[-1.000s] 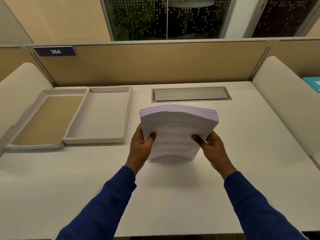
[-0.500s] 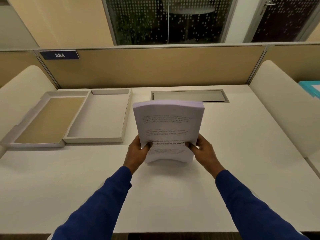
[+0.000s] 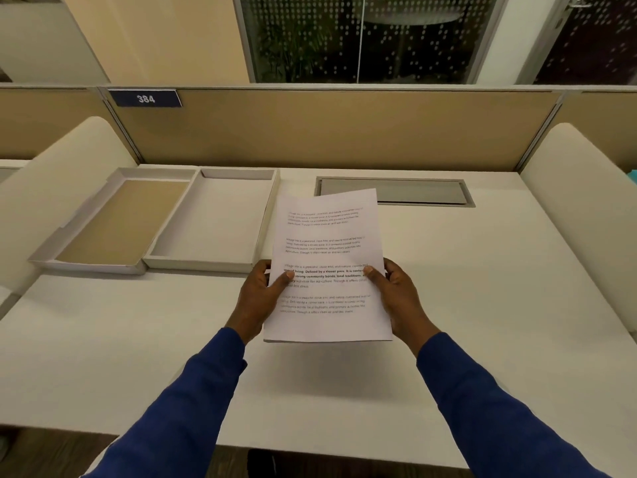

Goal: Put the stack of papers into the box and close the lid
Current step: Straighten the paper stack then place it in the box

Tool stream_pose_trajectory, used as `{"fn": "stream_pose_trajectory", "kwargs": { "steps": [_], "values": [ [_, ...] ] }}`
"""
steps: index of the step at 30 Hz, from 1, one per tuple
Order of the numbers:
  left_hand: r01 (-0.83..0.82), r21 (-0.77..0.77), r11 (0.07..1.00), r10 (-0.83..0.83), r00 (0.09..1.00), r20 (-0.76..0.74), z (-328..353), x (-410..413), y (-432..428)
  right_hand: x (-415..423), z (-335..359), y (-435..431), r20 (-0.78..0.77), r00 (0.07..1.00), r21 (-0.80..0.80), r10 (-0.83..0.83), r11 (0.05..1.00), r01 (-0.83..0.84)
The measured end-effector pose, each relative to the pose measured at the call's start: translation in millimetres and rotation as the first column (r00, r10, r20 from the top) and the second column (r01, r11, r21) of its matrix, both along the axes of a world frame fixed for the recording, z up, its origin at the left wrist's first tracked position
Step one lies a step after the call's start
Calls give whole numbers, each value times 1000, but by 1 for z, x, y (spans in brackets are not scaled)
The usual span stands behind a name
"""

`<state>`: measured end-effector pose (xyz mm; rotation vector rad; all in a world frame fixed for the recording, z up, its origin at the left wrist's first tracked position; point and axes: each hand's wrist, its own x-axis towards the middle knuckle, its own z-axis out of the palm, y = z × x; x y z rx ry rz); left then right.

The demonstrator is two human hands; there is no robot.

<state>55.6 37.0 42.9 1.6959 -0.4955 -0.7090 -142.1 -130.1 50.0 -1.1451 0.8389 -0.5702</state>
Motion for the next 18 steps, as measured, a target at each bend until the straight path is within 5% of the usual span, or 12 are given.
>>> {"fn": "stream_pose_trajectory", "kwargs": {
  "steps": [7,18],
  "values": [
    [75,-5,997,-72,937,-341,1,65,34,69,6,15,-7,999,74,-34,997,35],
    [58,-72,996,-79,943,-324,12,240,54,243,13,23,-76,985,156,156,977,-143]
  ]
}}
